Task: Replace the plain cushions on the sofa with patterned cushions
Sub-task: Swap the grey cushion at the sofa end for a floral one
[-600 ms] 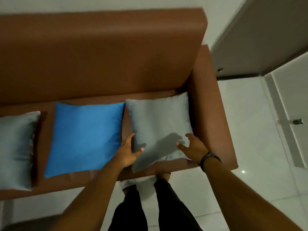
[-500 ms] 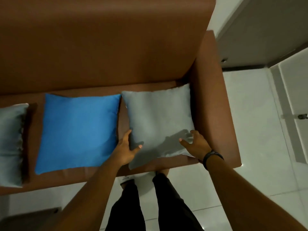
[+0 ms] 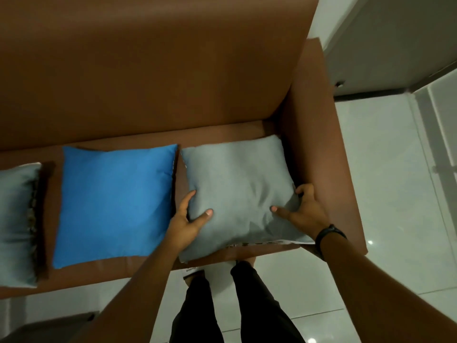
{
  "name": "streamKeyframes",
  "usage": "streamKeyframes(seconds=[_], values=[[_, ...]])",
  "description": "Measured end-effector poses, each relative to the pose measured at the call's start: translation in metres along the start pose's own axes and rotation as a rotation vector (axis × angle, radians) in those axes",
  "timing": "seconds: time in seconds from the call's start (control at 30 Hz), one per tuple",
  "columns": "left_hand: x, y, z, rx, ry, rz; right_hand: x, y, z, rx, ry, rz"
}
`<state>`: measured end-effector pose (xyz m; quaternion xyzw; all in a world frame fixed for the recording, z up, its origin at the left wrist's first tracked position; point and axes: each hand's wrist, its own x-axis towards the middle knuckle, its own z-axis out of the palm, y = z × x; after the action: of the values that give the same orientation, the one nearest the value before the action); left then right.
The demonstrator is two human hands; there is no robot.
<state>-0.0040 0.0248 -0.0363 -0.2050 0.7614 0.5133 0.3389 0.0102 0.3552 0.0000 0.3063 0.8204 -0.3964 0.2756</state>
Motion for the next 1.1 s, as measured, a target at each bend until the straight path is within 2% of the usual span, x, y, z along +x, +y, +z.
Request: streamKeyframes(seconds=[0.13, 0.27, 0.43, 0.63, 0.7, 0.8, 0.87, 0.93, 0.97, 1.0, 1.03, 1.1], values=[[-0.008, 0.073, -0.04, -0.131, -0.035, -0.099, -0.009, -0.058, -0.059, -0.039, -0.024, -0.089], [-0.005, 0.142, -0.077, -0.486, -0.16, -0.208, 0.004, -0.127, -0.114, 0.009, 0.0, -0.125], [0.032, 0.192, -0.098, -0.581, -0.08, -0.118, 0.042, -0.189, -0.142, 0.241, 0.034, -0.099], [0.07, 0.226, -0.086, -0.627, -0.072, 0.009, 0.096, -0.219, -0.136, 0.572, 0.129, -0.194], [0.072, 0.225, -0.068, -0.456, 0.039, 0.136, 0.098, -0.216, -0.125, 0.494, 0.245, -0.27], [0.066, 0.203, -0.031, 0.279, 0.404, 0.501, 0.089, -0.194, -0.086, -0.096, 0.451, -0.62], [0.064, 0.191, 0.001, 0.724, 0.394, 0.804, 0.078, -0.179, -0.047, -0.473, 0.371, -0.822], [0.075, 0.184, 0.025, 1.062, 0.292, 0.944, 0.079, -0.166, -0.017, -0.786, 0.24, -0.889], [0.082, 0.182, 0.028, 1.166, 0.27, 0.914, 0.086, -0.157, -0.012, -0.887, 0.239, -0.862], [0.09, 0.18, 0.024, 1.216, 0.271, 0.814, 0.093, -0.149, -0.014, -0.923, 0.256, -0.783], [0.097, 0.177, 0.015, 1.205, 0.283, 0.652, 0.101, -0.14, -0.022, -0.878, 0.276, -0.645], [0.107, 0.168, -0.012, 1.018, 0.338, 0.279, 0.112, -0.122, -0.046, -0.658, 0.333, -0.32]])
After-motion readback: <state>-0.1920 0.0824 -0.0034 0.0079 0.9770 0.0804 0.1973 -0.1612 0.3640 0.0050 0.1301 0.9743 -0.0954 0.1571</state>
